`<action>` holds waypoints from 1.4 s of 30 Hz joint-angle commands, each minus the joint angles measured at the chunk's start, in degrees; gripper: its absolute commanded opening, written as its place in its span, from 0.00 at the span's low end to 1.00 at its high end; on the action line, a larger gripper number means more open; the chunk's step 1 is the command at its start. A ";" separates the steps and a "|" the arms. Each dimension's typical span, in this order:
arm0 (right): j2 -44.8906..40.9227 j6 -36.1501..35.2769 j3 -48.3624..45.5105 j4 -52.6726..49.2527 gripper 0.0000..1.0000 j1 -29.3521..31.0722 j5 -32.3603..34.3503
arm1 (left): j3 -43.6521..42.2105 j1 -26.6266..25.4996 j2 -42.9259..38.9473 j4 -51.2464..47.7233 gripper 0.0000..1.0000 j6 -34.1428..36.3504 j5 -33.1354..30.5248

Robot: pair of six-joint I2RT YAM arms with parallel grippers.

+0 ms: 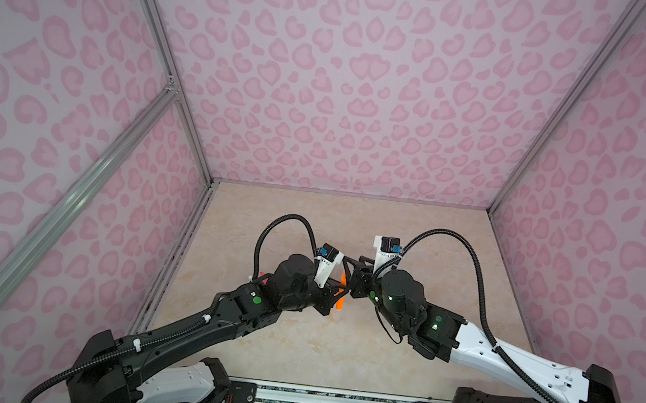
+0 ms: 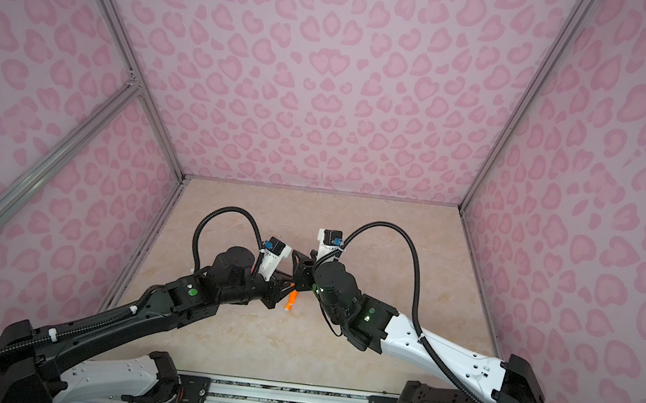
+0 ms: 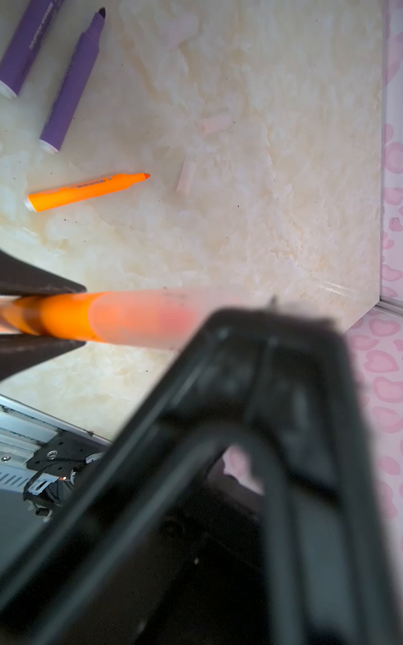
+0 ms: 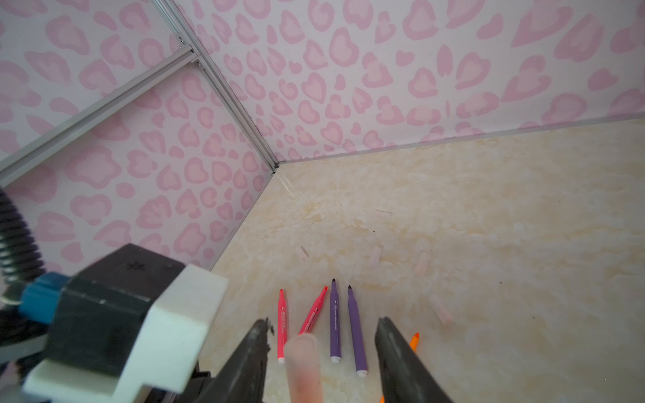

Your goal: Insert the pens into the pen caps

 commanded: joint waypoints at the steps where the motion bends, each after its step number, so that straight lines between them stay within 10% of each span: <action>1: 1.50 0.37 1.21 -1.26 0.44 -0.99 -1.30 | 1.02 -0.48 0.20 -0.40 0.04 1.45 -2.42; 28: 3.63 -0.30 1.84 -0.98 0.01 -1.13 -8.98 | 0.82 -1.15 0.70 0.59 0.04 1.19 -1.28; 42: -1.95 0.46 -11.35 12.39 0.00 -2.43 -21.06 | -5.12 5.92 -2.50 11.51 0.04 -4.71 15.35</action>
